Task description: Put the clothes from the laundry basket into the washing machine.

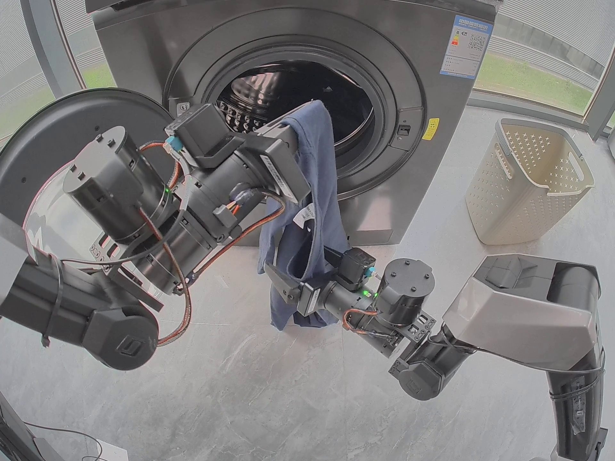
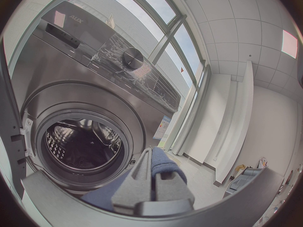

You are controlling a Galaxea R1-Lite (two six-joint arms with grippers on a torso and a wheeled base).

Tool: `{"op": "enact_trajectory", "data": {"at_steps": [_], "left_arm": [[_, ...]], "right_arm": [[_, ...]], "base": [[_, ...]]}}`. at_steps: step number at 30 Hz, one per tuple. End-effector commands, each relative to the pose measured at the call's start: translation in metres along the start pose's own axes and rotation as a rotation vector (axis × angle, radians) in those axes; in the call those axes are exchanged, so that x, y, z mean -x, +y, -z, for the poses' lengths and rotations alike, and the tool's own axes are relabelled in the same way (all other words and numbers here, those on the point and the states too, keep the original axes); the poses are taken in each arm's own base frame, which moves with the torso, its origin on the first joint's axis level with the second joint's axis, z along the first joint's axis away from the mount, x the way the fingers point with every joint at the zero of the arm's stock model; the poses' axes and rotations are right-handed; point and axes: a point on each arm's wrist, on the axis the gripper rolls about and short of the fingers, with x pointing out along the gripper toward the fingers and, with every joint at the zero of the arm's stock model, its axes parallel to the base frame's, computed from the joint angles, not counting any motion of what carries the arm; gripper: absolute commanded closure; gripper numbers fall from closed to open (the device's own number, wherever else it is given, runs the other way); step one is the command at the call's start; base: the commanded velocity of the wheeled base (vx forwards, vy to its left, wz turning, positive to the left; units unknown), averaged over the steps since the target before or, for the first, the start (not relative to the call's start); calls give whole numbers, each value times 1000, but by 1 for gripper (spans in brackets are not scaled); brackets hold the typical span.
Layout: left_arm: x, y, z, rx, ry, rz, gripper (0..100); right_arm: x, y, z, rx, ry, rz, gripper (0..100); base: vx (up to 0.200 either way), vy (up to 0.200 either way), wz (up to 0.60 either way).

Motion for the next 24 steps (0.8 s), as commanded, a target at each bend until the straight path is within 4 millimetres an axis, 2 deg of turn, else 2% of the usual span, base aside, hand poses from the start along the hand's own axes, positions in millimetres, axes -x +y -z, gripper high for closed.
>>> {"op": "enact_trajectory", "data": {"at_steps": [1, 3, 9, 14, 15, 21, 24], "left_arm": [[0, -2, 1, 4, 1, 6, 100], [0, -2, 1, 3, 0, 5, 100], [0, -1, 1, 2, -4, 3, 100], [0, -2, -2, 2, -10, 4, 100], [0, 0, -3, 0, -12, 0, 100], [1, 5, -4, -9, -16, -19, 100], [3, 16, -8, -26, -24, -56, 100]], "right_arm": [[-17, -2, 2, 4, -61, 50, 0], [-21, -6, 8, 6, -68, 74, 0], [-29, -7, 11, 3, -91, 80, 0], [-36, -19, 15, -1, -113, 121, 0], [-35, -24, 18, -2, -112, 146, 100], [-34, -32, 18, -5, -110, 164, 100], [-29, -38, 15, -3, -102, 181, 100]], "base": [[0, 0, 0], [0, 0, 0], [0, 0, 0], [0, 0, 0], [0, 0, 0], [0, 0, 0], [0, 0, 0]]}}
